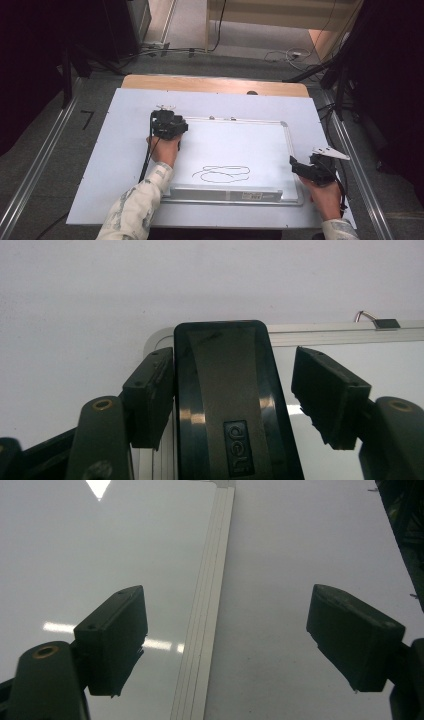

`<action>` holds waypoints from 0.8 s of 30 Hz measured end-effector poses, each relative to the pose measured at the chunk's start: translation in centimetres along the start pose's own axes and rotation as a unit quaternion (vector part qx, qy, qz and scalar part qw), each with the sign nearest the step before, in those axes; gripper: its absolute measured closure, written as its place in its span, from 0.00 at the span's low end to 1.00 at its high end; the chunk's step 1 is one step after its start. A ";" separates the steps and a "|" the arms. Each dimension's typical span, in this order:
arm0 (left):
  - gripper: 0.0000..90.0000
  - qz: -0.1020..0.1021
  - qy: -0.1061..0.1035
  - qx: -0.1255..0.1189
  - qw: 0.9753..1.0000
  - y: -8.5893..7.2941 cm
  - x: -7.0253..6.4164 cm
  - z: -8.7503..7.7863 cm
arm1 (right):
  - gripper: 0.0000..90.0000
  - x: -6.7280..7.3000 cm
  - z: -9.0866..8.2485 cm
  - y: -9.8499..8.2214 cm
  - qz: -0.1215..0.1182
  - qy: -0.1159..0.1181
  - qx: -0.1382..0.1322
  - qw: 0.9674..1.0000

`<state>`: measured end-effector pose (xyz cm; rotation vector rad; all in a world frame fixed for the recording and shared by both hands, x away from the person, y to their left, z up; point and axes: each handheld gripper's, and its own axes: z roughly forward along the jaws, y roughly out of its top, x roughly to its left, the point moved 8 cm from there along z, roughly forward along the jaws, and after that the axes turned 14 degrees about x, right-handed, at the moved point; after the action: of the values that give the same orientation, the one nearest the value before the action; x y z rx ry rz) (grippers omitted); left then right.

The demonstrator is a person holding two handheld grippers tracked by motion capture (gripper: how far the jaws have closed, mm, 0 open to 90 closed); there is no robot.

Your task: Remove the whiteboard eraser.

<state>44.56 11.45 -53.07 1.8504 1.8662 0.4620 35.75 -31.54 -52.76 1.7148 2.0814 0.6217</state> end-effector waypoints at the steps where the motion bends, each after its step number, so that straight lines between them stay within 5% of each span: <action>1: 0.41 0.000 0.001 0.001 1.000 0.0 0.0 0.1 | 0.17 0.0 0.0 0.0 0.000 -0.001 0.000 1.000; 24: 0.42 0.005 0.025 0.021 0.999 -0.4 0.0 1.0 | 0.17 0.1 0.0 0.0 -0.006 -0.003 -0.002 1.000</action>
<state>44.79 11.35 -54.12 1.8941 1.9136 0.4795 35.76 -31.46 -52.73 1.7001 2.0830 0.6156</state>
